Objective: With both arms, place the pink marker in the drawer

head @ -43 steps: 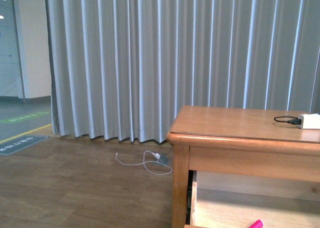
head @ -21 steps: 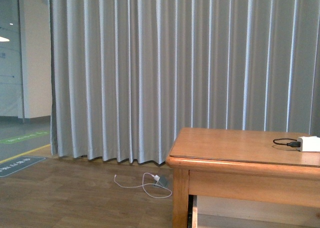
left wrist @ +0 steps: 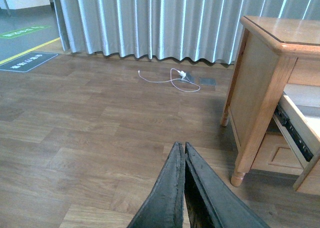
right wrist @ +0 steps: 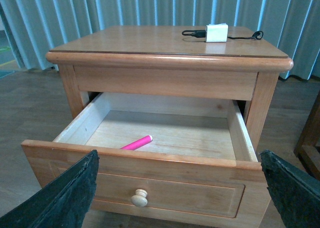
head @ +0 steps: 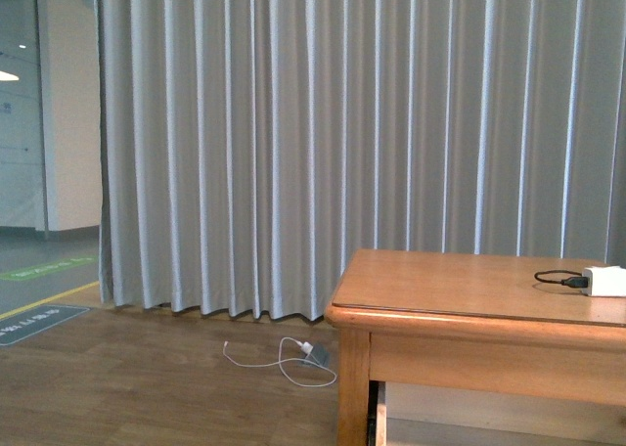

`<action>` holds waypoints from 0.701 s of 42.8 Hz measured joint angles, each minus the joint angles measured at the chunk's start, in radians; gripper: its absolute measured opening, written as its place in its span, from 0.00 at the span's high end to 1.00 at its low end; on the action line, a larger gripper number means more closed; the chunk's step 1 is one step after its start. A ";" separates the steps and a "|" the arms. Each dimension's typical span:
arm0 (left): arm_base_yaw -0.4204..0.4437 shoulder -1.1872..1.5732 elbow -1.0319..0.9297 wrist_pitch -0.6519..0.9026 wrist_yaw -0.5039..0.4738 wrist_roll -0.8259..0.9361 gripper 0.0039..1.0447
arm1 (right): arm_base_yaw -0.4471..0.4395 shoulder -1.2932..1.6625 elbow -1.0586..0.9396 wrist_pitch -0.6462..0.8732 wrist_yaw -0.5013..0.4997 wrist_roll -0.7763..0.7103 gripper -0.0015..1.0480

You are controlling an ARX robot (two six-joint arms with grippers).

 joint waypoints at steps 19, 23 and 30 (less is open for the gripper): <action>0.000 -0.237 0.000 -0.243 0.001 0.002 0.96 | 0.000 0.000 0.000 0.000 0.000 0.000 0.08; 0.000 -0.238 0.000 -0.245 0.001 0.002 0.96 | 0.000 0.000 0.000 0.000 0.000 0.000 0.08; 0.000 -0.238 0.000 -0.245 0.001 0.002 0.96 | 0.000 0.000 0.000 0.000 0.000 0.000 0.08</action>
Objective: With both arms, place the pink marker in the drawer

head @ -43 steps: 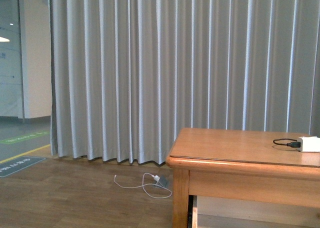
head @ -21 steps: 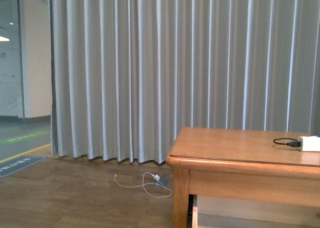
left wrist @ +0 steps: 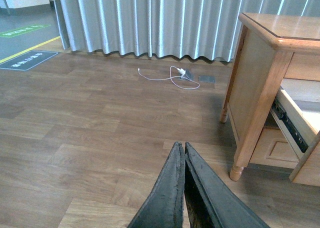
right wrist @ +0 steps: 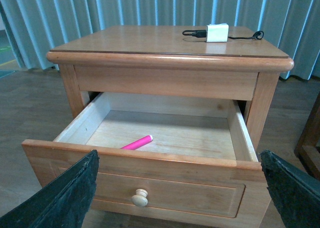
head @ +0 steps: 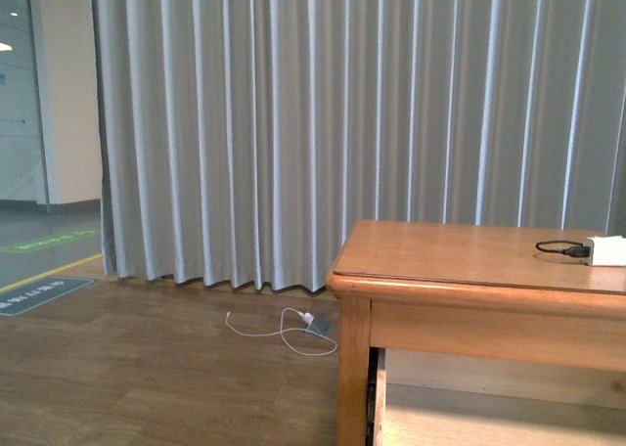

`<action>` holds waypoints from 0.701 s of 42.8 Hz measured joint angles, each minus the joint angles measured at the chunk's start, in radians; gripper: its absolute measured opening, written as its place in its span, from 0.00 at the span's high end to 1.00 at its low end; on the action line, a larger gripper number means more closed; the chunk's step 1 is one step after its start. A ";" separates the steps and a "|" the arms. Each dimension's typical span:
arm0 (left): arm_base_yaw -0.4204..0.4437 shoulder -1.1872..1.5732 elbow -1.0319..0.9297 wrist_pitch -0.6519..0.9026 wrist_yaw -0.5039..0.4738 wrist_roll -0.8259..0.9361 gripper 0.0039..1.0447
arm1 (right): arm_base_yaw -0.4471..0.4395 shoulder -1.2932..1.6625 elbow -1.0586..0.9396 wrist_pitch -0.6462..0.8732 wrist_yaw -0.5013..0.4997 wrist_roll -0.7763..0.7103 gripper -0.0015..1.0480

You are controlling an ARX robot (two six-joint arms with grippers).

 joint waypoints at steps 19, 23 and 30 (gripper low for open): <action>0.000 -0.001 0.000 0.000 0.000 0.000 0.60 | 0.063 0.185 0.054 -0.216 0.131 -0.002 0.08; 0.000 -0.001 0.000 0.000 0.000 0.000 0.40 | 0.068 0.409 0.101 -0.167 0.042 0.008 0.08; 0.000 -0.001 0.000 0.000 0.000 0.000 0.14 | 0.089 0.776 0.198 -0.007 0.037 0.008 0.08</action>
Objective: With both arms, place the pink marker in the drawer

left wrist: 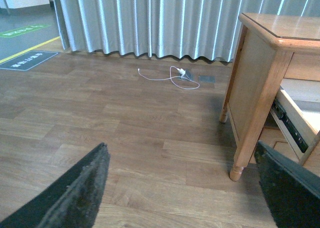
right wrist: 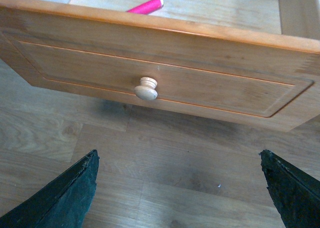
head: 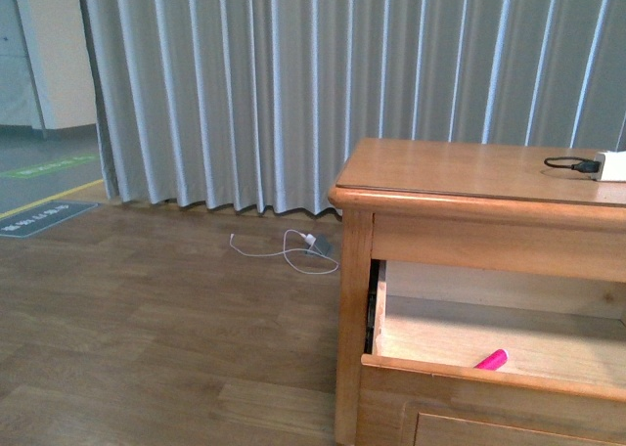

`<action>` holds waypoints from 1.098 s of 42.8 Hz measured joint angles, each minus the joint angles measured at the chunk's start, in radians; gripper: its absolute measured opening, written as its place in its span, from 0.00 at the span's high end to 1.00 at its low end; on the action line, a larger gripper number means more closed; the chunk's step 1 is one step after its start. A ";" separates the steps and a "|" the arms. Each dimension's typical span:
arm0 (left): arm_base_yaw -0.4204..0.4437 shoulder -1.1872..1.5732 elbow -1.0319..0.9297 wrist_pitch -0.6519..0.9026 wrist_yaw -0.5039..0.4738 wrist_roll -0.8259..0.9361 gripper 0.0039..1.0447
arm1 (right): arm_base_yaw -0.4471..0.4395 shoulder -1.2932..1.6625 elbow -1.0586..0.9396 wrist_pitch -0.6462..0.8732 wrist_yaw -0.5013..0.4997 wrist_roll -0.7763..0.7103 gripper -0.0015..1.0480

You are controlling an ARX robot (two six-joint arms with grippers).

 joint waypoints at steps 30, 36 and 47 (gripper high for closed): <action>0.000 0.000 0.000 0.000 0.000 0.001 0.06 | 0.043 0.944 0.536 0.303 0.213 0.233 0.08; 0.000 0.000 0.000 0.000 0.000 0.001 0.06 | 0.049 1.006 0.610 0.347 0.256 0.248 0.08; 0.000 0.000 0.000 0.000 0.000 0.001 0.06 | 0.058 1.149 0.742 0.463 0.315 0.247 0.08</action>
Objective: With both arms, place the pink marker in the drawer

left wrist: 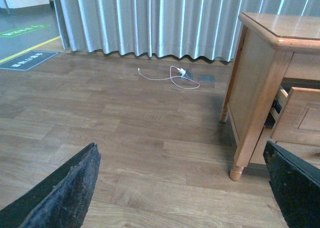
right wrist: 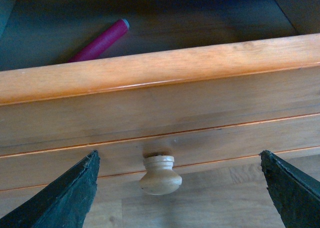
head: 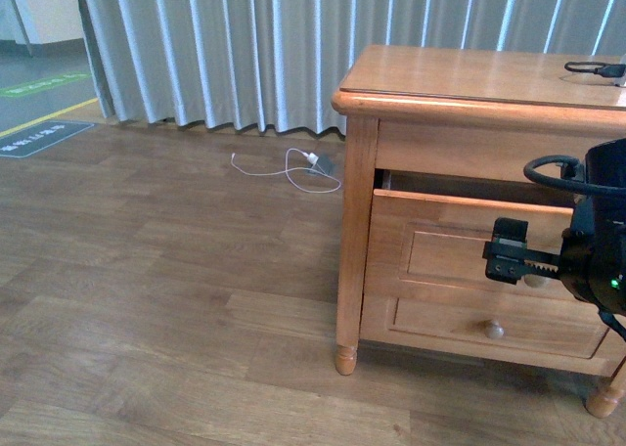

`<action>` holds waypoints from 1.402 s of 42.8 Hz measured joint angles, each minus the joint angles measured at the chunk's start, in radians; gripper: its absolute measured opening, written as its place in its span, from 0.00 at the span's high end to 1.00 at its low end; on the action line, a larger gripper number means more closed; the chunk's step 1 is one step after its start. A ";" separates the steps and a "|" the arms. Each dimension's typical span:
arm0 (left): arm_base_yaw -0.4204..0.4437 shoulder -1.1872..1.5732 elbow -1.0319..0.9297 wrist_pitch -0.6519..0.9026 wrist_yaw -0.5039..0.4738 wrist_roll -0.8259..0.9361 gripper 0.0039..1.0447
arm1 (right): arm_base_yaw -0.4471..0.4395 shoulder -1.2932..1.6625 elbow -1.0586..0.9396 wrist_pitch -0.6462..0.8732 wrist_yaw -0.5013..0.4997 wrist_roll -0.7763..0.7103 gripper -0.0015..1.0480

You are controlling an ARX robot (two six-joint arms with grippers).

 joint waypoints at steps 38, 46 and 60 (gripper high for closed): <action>0.000 0.000 0.000 0.000 0.000 0.000 0.06 | -0.045 0.210 0.177 0.255 -0.041 -0.084 0.08; 0.000 0.000 0.000 0.000 0.000 0.000 0.06 | -0.048 0.169 0.105 0.251 -0.046 -0.103 0.08; 0.000 0.000 0.000 0.000 0.000 0.000 0.06 | -0.037 -0.158 -0.225 0.169 -0.142 -0.097 0.08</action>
